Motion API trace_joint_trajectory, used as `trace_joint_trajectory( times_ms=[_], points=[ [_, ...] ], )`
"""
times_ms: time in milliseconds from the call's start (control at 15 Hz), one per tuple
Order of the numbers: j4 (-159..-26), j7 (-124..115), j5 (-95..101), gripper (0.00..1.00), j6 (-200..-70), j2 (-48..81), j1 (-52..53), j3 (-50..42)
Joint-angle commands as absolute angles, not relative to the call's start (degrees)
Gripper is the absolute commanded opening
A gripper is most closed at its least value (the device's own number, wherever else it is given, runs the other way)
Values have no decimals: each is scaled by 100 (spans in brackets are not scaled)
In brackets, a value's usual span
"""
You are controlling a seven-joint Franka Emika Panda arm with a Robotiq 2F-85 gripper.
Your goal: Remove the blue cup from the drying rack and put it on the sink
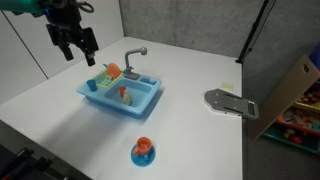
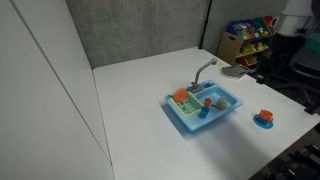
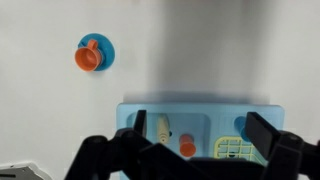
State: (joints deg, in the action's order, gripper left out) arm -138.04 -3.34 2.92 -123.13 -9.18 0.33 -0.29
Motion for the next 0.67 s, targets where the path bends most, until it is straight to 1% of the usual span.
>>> trace_joint_trajectory(
  times_ms=[0, 600],
  points=[
    [-14083, -272, 300, 100, -11876, -1644, -58, -59],
    [-13775, -342, 258, 100, -10730, -2604, -128, -62]
  ],
)
